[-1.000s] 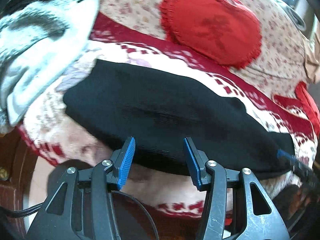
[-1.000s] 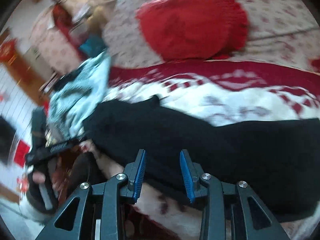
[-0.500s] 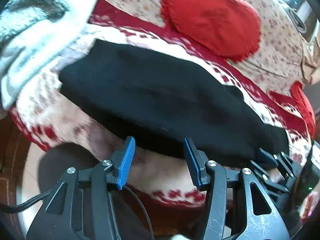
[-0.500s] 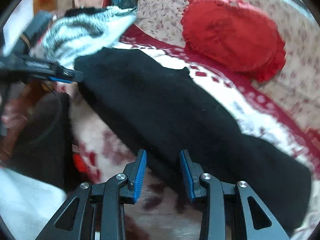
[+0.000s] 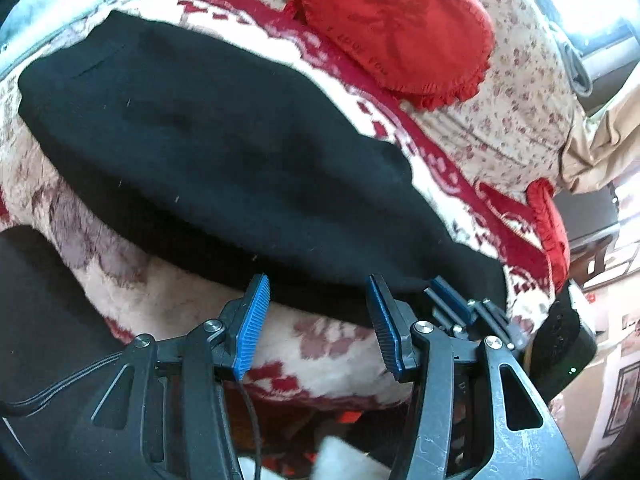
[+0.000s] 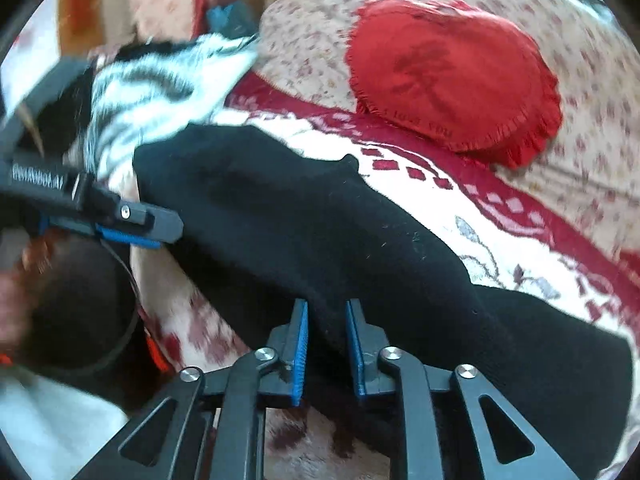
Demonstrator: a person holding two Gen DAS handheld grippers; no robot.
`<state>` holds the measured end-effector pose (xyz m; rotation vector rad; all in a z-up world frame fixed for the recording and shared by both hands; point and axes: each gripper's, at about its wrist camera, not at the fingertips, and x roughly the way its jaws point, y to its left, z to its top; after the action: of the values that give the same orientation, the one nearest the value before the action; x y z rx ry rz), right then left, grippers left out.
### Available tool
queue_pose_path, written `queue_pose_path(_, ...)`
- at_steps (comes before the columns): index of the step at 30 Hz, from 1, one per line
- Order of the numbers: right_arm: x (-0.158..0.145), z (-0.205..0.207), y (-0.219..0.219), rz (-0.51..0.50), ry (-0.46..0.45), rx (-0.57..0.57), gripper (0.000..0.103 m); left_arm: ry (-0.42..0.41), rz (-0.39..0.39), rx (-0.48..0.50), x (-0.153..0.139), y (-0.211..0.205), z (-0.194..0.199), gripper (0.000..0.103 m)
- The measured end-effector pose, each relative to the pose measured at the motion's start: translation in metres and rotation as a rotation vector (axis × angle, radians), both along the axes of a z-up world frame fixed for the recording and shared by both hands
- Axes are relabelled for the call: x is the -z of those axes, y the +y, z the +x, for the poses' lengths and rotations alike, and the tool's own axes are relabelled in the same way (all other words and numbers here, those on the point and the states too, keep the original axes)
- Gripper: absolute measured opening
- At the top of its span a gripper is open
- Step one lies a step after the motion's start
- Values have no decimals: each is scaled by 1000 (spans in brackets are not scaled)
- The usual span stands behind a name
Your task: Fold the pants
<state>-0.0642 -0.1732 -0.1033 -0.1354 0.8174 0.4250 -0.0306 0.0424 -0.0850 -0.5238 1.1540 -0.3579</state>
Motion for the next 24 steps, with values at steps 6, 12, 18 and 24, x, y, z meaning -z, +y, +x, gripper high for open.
queue_pose_path(6, 3, -3, 10, -63, -24, -34, 17, 21, -15, -20, 5, -4, 10, 55)
queue_pose_path(12, 8, -3, 13, -88, -24, -59, 17, 55, -49, -59, 17, 1, 17, 55)
queue_pose_path(18, -13, -4, 3, 83, 23, -60, 5, -8, -15, -55, 0, 10, 16, 16)
queue_pose_path(24, -15, -16, 9, 106, 66, -91, 5, -44, 61, -20, 1, 14, 0, 16)
